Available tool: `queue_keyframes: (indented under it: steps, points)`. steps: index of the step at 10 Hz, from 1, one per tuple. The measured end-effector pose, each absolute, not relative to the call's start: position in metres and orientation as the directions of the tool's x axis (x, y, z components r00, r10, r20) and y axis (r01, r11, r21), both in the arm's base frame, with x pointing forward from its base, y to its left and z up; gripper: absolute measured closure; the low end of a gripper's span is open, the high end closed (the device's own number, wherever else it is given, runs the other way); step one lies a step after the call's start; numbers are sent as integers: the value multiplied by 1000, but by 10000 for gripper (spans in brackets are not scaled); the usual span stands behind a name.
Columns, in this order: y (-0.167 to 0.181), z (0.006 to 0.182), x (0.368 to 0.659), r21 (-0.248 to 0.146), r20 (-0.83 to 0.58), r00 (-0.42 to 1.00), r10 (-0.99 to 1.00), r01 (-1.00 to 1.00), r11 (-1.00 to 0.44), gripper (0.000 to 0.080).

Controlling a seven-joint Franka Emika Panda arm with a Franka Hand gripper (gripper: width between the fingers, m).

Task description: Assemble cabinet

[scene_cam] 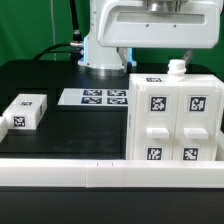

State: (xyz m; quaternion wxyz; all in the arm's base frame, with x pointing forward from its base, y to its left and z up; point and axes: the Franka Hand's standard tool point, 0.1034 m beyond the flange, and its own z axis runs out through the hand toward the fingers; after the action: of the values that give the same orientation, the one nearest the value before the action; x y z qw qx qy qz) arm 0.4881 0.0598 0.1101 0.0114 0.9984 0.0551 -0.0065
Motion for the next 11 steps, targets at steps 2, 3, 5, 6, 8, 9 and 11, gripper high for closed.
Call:
queue_keyframes:
  steps: [2, 3, 5, 6, 8, 9, 11]
  points:
    - [57, 110, 488, 22, -16, 994, 112, 112, -993, 2]
    - [56, 110, 488, 23, -16, 993, 117, 117, -993, 2]
    - [27, 104, 482, 1, -19, 992, 127, 127, -992, 2]
    - [-4, 98, 474, -12, -32, 991, 127, 127, -992, 2]
    - [-36, 92, 462, -29, -46, 987, 154, 153, -988, 2]
    - [-57, 89, 456, -40, -53, 988, 143, 141, -989, 2]
    - [-70, 90, 456, -39, -51, 990, 132, 130, -991, 2]
